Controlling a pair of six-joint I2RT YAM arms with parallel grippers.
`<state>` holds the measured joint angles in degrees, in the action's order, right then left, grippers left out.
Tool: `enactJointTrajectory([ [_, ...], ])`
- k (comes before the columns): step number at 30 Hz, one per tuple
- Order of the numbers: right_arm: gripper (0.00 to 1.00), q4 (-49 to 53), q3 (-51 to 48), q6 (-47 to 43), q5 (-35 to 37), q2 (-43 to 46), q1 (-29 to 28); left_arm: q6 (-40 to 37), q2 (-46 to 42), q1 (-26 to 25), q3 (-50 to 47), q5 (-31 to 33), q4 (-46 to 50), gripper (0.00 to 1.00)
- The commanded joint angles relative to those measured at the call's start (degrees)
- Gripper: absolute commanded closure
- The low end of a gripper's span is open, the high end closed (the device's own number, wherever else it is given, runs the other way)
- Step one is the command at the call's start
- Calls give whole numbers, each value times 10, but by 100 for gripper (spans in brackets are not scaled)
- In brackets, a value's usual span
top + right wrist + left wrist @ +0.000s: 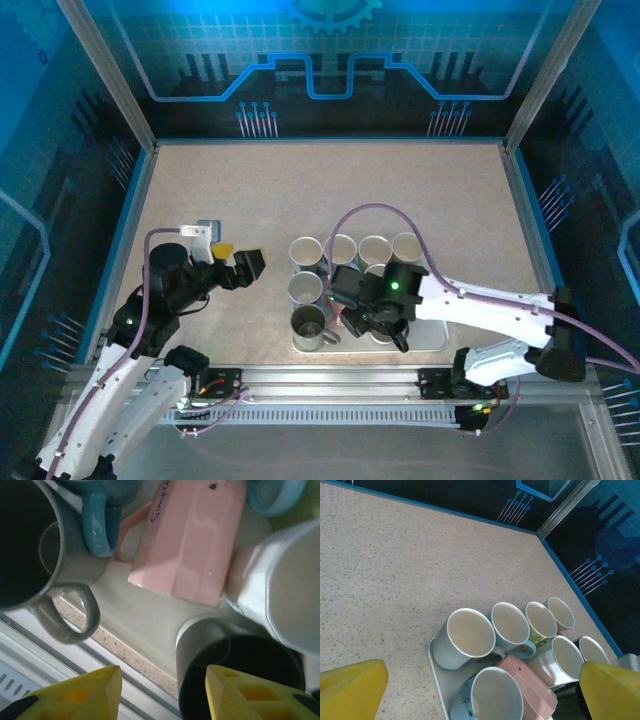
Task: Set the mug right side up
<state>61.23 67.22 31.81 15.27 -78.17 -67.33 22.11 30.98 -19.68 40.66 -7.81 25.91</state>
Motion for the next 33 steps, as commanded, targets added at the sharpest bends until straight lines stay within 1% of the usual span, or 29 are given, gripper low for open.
enactJointTrajectory([
  [1,51,-26,45,-64,-48,-39,17,-3,-3,-2,-1,-15,6,1],
  [6,49,-42,59,-82,-53,-85,35,-3,-2,-2,-2,-19,3,1],
  [10,45,-52,56,-80,-47,-98,51,-3,0,-2,-2,-21,1,1],
  [15,43,-63,48,-82,-47,-115,67,-3,0,-1,-3,-24,-1,1],
  [18,39,-71,45,-85,-48,-126,76,-4,2,-1,-3,-24,-1,1],
  [27,36,-73,43,-99,-46,-161,93,-5,1,-1,-4,-31,-5,1],
  [29,36,-70,45,-101,-36,-167,94,-5,1,-1,-5,-33,-7,1],
  [30,31,-69,46,-102,-33,-170,94,-5,0,-1,-6,-35,-8,1],
  [33,30,-70,46,-105,-31,-177,94,-5,1,0,-7,-37,-10,1],
])
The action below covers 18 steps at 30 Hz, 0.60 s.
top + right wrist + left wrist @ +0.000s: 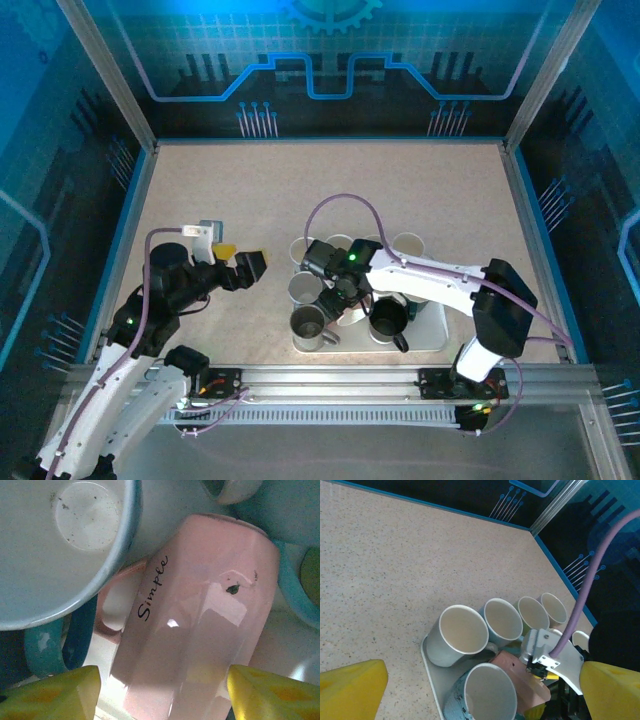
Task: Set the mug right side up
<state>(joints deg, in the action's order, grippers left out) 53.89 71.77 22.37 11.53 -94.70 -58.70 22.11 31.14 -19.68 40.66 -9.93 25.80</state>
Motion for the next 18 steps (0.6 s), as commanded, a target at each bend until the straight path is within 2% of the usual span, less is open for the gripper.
enactJointTrajectory([
  [1,30,4,1,-11,7,-14,9,-5,-1,0,-7,-16,-9,1],
  [18,30,-4,-25,1,2,-24,8,-1,1,3,-7,-19,-11,1],
])
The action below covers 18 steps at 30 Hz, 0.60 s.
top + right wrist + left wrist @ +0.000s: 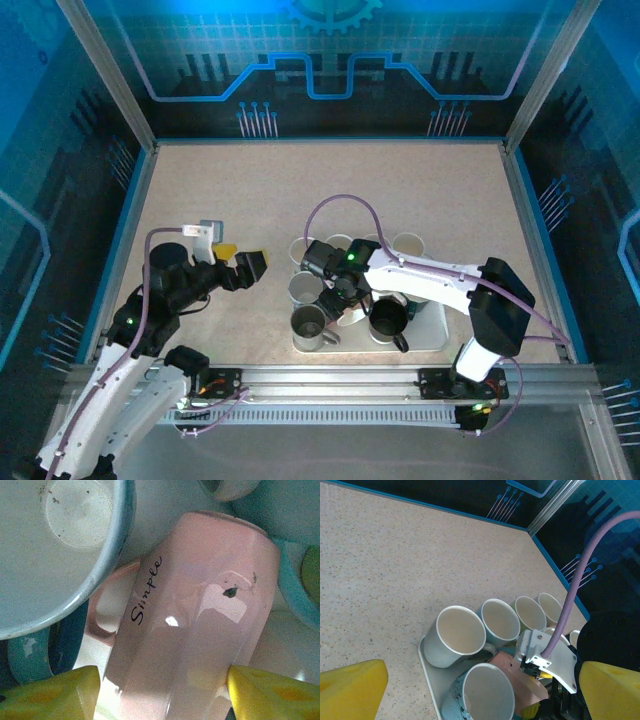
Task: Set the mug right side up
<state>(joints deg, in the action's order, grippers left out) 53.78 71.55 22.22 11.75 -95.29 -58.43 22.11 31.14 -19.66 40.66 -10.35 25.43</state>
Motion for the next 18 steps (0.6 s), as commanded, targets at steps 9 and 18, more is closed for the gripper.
enactJointTrajectory([
  [9,30,27,-28,8,-3,-10,-13,1,3,5,-7,-17,-9,1],
  [18,33,58,-39,18,-11,5,-38,2,5,6,-6,-18,-10,1],
])
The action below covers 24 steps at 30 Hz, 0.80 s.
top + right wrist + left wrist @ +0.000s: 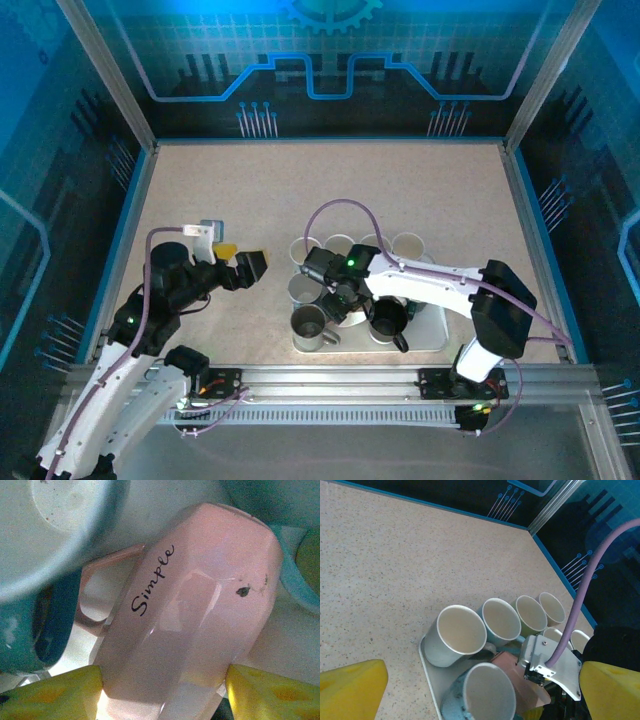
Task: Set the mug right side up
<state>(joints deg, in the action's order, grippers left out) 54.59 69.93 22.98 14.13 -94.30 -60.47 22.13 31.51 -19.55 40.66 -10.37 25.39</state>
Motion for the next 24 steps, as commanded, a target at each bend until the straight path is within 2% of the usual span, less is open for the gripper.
enactJointTrajectory([
  [1,33,54,-24,10,-35,-2,-19,2,1,5,-6,-17,-9,1],
  [18,29,20,-31,54,-36,-45,-19,4,1,8,-6,-20,-9,1],
  [24,30,20,-31,79,-23,-20,-29,4,2,8,-6,-22,-13,1],
])
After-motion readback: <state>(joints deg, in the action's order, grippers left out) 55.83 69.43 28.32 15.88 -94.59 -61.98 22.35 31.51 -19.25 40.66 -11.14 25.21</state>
